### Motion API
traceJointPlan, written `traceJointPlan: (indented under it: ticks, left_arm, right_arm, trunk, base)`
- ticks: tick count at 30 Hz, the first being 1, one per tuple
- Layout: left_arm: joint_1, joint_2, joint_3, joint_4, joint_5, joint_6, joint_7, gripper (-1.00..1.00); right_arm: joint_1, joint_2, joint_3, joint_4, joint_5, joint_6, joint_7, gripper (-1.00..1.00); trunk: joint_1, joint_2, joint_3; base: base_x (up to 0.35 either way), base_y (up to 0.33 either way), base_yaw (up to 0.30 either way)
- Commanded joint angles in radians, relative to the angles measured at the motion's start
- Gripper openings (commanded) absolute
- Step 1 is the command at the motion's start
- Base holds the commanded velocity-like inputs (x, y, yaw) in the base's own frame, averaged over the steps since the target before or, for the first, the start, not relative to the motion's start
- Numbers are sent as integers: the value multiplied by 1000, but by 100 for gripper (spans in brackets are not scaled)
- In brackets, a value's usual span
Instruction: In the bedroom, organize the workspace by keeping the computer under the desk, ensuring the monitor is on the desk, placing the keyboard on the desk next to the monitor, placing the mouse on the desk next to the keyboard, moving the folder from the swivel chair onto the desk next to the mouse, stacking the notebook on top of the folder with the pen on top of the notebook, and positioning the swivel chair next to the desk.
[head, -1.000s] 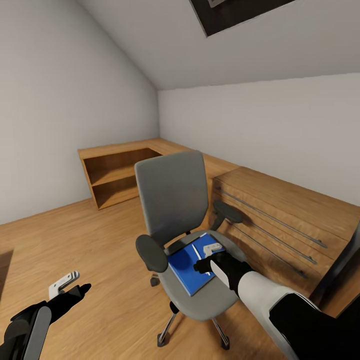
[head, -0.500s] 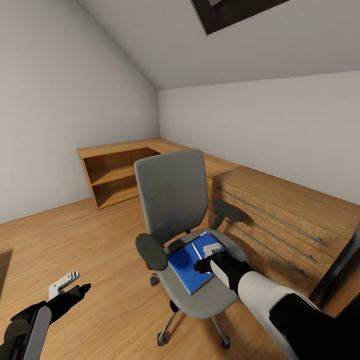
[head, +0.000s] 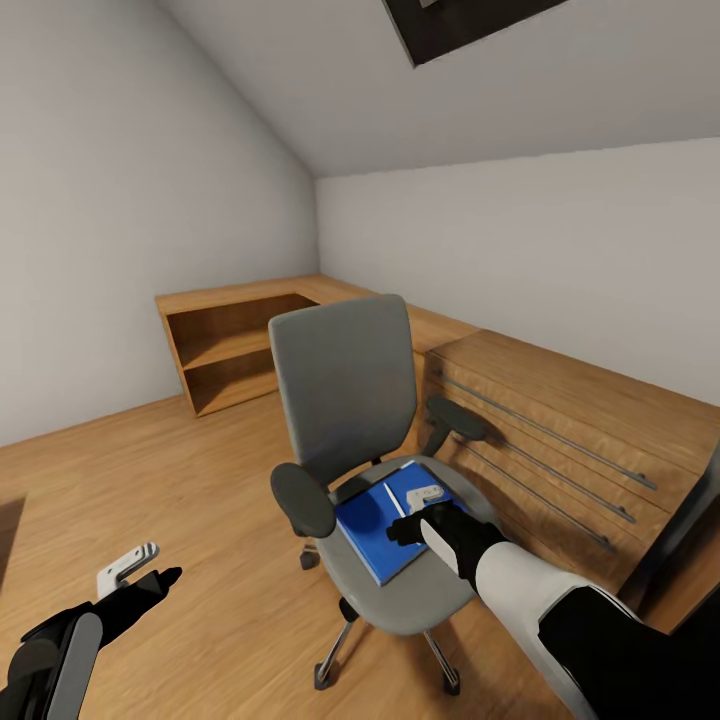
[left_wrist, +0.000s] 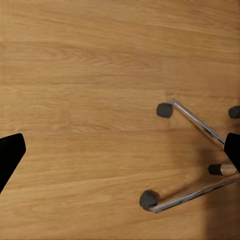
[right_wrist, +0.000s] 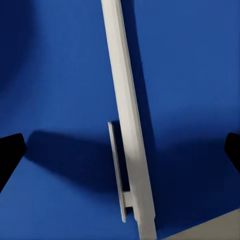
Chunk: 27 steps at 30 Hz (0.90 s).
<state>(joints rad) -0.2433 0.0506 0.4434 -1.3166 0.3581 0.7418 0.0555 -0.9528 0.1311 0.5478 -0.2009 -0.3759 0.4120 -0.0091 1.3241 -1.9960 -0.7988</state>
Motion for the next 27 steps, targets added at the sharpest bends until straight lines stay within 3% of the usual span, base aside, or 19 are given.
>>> traceJointPlan:
  ticks: [1,11,12,27]
  left_arm:
    - [-1,0,1,-1,10,5,6,100]
    - [-1,0,3,-1,11,7,6,100]
    - [-1,0,3,-1,11,7,6,100]
    - [-1,0,3,-1,11,7,6,100]
  right_arm:
    - [0,-1,14,3,-5,4,0,100]
    - [0,-2,14,3,-5,4,0,100]
    - [0,-1,14,3,-5,4,0,-100]
    - [0,-2,14,2,-5,4,1,-100]
  trunk:
    - [0,0,-1]
    - [0,0,-1]
    - [0,0,-1]
    - [0,0,-1]
  base:
    - [0,0,0]
    - [0,0,0]
    - [0,0,0]
    - [0,0,0]
